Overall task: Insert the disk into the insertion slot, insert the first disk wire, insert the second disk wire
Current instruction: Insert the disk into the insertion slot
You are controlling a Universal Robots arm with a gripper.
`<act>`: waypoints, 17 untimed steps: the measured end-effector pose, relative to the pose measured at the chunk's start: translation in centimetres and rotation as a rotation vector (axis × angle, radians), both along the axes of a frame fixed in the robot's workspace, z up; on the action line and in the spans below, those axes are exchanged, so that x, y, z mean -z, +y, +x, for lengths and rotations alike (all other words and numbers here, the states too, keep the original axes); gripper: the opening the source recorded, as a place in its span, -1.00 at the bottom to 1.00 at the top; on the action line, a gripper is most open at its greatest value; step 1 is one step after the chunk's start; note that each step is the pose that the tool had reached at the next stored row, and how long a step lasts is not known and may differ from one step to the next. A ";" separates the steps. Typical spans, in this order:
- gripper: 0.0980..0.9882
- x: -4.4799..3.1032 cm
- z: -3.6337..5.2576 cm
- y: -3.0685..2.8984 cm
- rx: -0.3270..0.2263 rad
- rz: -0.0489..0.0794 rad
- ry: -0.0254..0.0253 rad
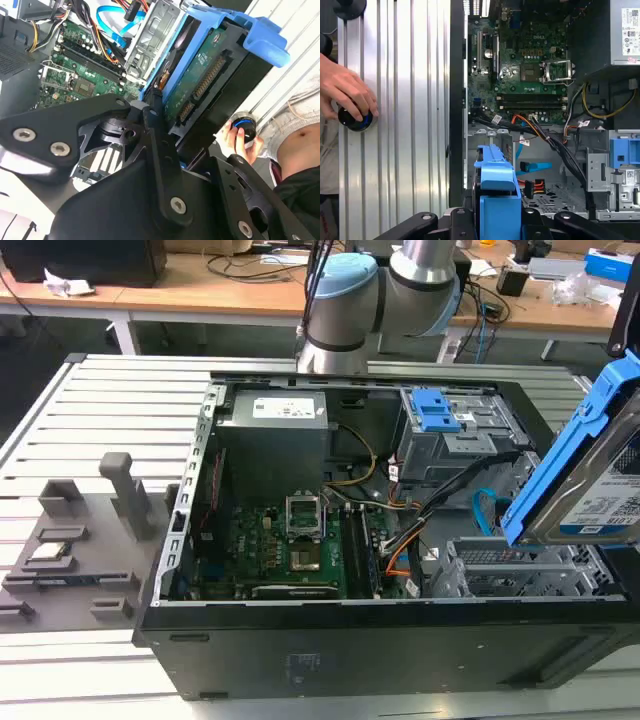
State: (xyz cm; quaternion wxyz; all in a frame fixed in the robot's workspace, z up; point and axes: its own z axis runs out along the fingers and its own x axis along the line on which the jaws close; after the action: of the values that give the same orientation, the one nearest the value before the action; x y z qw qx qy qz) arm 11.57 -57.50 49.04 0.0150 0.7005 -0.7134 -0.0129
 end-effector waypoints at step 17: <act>-0.41 4.28 -0.77 1.90 0.000 0.000 0.0000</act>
State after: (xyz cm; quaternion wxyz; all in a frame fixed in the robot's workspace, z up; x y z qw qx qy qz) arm 10.80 -55.60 44.76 0.0151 0.7005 -0.7133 -0.0128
